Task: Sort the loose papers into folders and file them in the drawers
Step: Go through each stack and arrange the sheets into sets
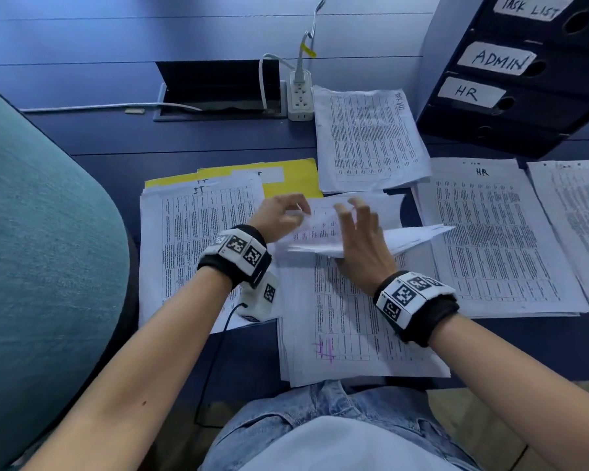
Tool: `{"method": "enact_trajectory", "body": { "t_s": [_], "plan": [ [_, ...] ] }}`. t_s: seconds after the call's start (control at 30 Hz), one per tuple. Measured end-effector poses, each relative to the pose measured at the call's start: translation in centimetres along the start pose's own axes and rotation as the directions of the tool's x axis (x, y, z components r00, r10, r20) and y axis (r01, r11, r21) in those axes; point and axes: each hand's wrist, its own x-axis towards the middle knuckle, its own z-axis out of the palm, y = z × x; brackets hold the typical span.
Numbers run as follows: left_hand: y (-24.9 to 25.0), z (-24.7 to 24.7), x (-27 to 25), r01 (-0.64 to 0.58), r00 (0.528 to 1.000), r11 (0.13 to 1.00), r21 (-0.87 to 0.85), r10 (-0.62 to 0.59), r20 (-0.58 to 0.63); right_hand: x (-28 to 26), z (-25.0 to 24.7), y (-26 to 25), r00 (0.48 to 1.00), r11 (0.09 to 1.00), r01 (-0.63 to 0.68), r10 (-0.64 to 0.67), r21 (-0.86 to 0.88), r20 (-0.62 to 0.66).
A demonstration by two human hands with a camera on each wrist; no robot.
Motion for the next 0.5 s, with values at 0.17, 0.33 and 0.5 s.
{"method": "enact_trajectory", "body": {
  "t_s": [0.17, 0.33, 0.5],
  "plan": [
    [1.5, -0.7, -0.2, 0.164, 0.97, 0.952, -0.26, -0.107, 0.219, 0.6, -1.3, -0.3, 0.999, 0.928, -0.046, 0.052, -0.371, 0.007],
    [-0.1, 0.5, 1.5, 0.189, 0.979, 0.932, 0.309, -0.202, 0.009, -0.6, -1.4, -1.1, 0.957, 0.935, 0.029, 0.076, -0.353, 0.279],
    [-0.8, 1.5, 1.8, 0.195, 0.979, 0.862, 0.468, -0.203, -0.033, -2.4, -1.1, -1.8, 0.885, 0.951, 0.053, 0.096, -0.304, 0.455]
  ]
}}
